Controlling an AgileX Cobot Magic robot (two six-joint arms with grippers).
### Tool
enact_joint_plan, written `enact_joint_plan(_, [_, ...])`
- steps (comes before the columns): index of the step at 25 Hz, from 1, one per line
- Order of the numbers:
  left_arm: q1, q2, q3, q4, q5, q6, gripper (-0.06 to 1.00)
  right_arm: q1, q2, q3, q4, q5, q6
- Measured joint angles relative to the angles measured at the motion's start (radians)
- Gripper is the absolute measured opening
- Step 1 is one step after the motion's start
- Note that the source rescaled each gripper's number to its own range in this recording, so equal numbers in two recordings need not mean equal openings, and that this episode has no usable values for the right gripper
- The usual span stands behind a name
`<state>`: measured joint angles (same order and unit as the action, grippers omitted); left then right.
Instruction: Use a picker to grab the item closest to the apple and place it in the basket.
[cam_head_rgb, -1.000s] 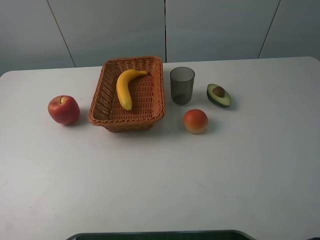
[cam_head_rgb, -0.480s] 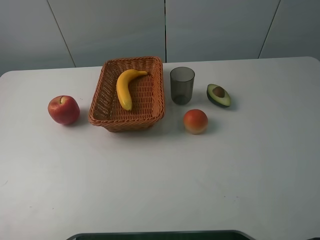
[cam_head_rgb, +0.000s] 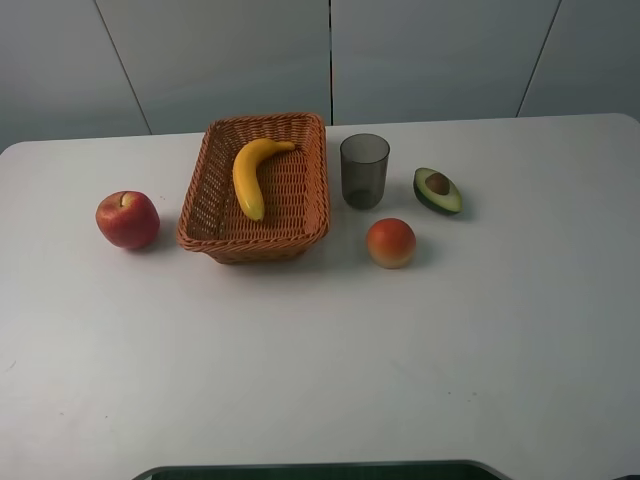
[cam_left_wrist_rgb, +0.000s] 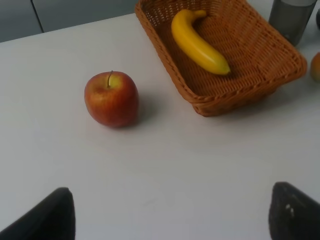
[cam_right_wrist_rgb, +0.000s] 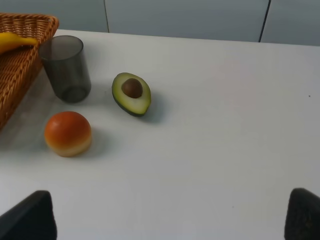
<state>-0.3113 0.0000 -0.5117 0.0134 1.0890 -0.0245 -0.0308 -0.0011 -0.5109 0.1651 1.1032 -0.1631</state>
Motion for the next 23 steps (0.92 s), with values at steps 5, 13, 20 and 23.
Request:
enact_joint_plan(5, [0.054,0.000,0.000,-0.013,0.000,0.000,0.98,0.000,0.000,0.000,0.002,0.000,0.000])
enact_joint_plan(13, [0.199,0.000,0.000,-0.013,0.000,0.002,0.98,0.000,0.000,0.000,0.002,0.000,0.000])
enact_joint_plan(20, [0.200,0.000,0.000,-0.013,0.000,0.004,0.98,0.000,0.000,0.000,0.002,0.000,0.000])
enact_joint_plan(23, [0.200,0.000,0.000,-0.013,0.000,0.004,0.98,0.000,0.000,0.000,0.002,0.000,0.000])
